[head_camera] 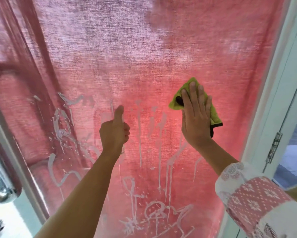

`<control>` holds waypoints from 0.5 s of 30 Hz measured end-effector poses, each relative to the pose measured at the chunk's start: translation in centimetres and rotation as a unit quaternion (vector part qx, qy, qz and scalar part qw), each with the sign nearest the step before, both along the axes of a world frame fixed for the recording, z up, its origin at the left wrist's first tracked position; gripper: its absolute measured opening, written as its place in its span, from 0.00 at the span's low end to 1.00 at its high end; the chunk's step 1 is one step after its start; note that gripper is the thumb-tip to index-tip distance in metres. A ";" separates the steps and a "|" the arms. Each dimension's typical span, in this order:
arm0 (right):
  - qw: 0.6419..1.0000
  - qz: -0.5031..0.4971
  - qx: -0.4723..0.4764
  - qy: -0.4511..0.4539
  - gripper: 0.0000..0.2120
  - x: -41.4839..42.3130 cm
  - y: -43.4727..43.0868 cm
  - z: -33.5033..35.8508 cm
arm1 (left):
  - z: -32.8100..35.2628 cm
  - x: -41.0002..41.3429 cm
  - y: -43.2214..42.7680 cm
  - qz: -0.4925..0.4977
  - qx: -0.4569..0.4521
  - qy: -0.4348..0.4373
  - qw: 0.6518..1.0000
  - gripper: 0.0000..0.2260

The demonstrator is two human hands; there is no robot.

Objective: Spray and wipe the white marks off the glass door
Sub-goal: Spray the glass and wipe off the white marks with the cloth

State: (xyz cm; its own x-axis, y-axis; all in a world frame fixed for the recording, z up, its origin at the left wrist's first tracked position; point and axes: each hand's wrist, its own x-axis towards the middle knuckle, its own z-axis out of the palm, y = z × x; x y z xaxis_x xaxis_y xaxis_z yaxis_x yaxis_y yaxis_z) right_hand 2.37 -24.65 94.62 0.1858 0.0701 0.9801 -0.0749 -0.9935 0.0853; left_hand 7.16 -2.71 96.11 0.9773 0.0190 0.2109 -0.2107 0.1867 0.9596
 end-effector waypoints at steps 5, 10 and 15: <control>0.996 0.018 0.070 -0.043 0.21 2.2 3.7 3.1 | 1.9 0.6 0.2 -0.019 -0.007 -0.019 1.000 0.22; 1.000 -0.001 -0.024 0.019 0.21 1.9 2.7 1.3 | -0.5 1.0 0.7 -0.024 0.002 0.008 1.000 0.24; 1.000 0.010 0.005 0.008 0.21 1.6 3.4 2.5 | -0.6 0.9 1.7 -0.024 0.013 -0.011 1.000 0.27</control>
